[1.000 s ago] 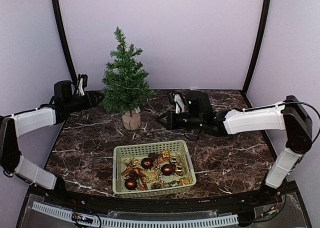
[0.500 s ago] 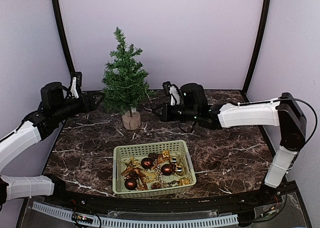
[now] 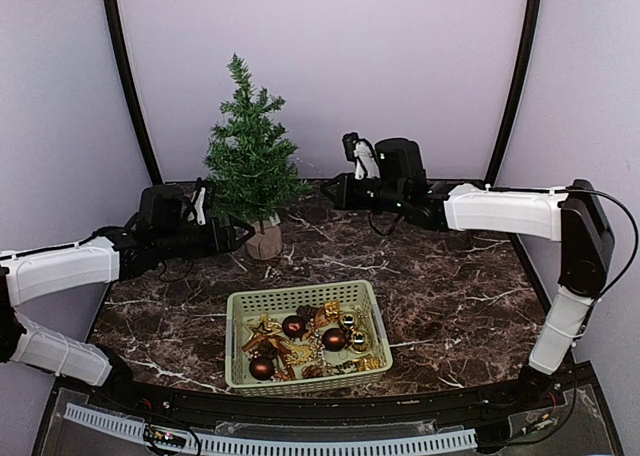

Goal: Decorate the small christmas tree
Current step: Wrap the side of the string light in the gap of the branches.

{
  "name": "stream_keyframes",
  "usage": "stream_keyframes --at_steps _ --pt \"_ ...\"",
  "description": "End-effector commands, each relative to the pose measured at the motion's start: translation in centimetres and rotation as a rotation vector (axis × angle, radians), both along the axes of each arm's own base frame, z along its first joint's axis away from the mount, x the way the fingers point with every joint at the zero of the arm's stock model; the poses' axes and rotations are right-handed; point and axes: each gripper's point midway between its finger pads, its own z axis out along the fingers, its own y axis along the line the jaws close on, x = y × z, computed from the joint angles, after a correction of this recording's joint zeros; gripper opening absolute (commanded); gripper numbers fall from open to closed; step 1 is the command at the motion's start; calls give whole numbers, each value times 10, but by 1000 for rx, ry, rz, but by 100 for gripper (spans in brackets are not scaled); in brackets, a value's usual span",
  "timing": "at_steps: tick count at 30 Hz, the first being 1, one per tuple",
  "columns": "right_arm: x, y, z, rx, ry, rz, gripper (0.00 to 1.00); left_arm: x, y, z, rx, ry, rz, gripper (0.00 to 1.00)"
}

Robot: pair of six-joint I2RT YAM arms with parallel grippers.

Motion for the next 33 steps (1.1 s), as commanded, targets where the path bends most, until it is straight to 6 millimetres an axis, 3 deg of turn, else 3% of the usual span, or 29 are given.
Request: stream_keyframes --at_steps 1,3,5,6,8,9,15,16,20,26,33 --pt "3 3 0 -7 -19 2 0 23 -6 28 -36 -102 36 79" --pt "3 1 -1 -11 -19 -3 0 30 -9 31 -45 -120 42 72" --pt "1 -1 0 -16 -22 0 0 35 -7 29 -34 -121 65 51" --pt "-1 -2 2 -17 -24 4 0 35 -5 27 -27 -118 74 33" --pt "-8 -3 3 -22 -26 29 0 32 2 27 -14 -120 98 8" --pt "-12 -5 4 -22 -24 38 0 29 6 28 -12 -128 109 1" --pt "-58 -5 -3 -70 7 155 0 1 31 33 28 -130 116 0" --pt "-66 -3 -5 -83 10 176 0 -3 35 26 38 -113 116 0" --pt "-86 11 -11 -97 20 234 0 -4 56 23 -11 -99 99 0" --pt "-71 31 -22 -76 7 226 0 -1 64 31 -61 -153 25 0" --pt "-34 48 -23 -47 -24 156 0 3 72 23 -24 -142 25 0"
